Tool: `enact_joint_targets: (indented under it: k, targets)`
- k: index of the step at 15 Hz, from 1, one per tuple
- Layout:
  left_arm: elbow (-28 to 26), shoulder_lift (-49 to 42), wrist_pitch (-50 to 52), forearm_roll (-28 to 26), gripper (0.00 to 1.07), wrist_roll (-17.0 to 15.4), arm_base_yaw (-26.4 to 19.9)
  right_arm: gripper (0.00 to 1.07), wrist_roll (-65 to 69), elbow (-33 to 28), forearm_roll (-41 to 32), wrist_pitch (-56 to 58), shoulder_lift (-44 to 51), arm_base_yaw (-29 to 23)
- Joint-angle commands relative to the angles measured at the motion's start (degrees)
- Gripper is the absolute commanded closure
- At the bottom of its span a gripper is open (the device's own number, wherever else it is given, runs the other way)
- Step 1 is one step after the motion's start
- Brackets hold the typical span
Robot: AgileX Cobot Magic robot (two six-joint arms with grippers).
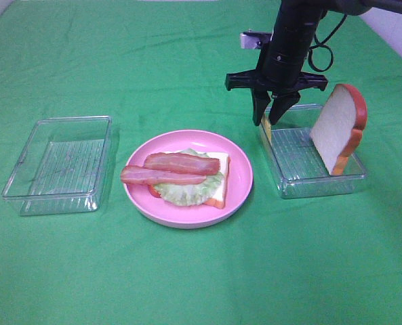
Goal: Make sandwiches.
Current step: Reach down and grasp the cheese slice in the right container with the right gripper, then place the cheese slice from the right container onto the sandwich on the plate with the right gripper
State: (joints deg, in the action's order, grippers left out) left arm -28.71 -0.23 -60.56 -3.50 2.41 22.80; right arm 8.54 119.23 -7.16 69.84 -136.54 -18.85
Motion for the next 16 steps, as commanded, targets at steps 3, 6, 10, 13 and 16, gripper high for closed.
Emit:
enact_joint_targets:
  k: [3,6,10,13,16]
  targets:
    - [0.06,-1.32,0.63,0.11,0.21,-0.23,0.06,1.05,-0.86,0.17,1.03,3.32,-0.06,-0.06]
    - [0.06,-1.32,0.63,0.11,0.21,-0.23,0.06,1.07,-0.86,0.17,2.64,3.95,0.57,-0.06]
    - [0.06,-1.32,0.63,0.11,0.21,-0.23,0.06,1.07,-0.86,0.17,2.64,3.95,4.58,-0.06]
    - [0.06,-1.32,0.63,0.11,0.21,-0.23,0.06,1.07,-2.18,0.17,-0.23,3.95,10.2,-0.06]
    - [0.06,-1.32,0.63,0.11,0.21,-0.23,0.06,1.07,-9.28,-0.29,-9.8,3.95,13.81,-0.17]
